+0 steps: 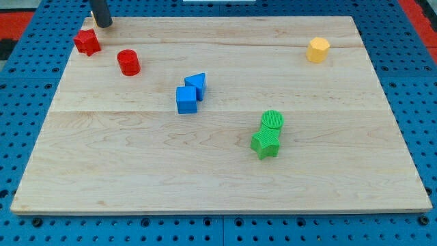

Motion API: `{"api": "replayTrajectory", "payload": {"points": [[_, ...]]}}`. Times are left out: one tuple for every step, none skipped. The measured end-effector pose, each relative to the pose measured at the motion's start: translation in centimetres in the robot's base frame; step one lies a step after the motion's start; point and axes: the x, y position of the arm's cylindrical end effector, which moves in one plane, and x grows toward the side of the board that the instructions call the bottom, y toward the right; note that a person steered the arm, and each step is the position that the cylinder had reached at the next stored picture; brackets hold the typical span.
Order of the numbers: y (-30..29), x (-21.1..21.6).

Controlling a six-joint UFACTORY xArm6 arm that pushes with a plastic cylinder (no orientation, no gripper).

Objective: Move your arm towards the blue triangle

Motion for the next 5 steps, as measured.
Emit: {"api": "replayTrajectory", "payload": {"points": [[3.4,-1.7],[3.6,-1.7],[4.0,-1.8],[4.6,-1.7],[5.4,-1.7]]}}
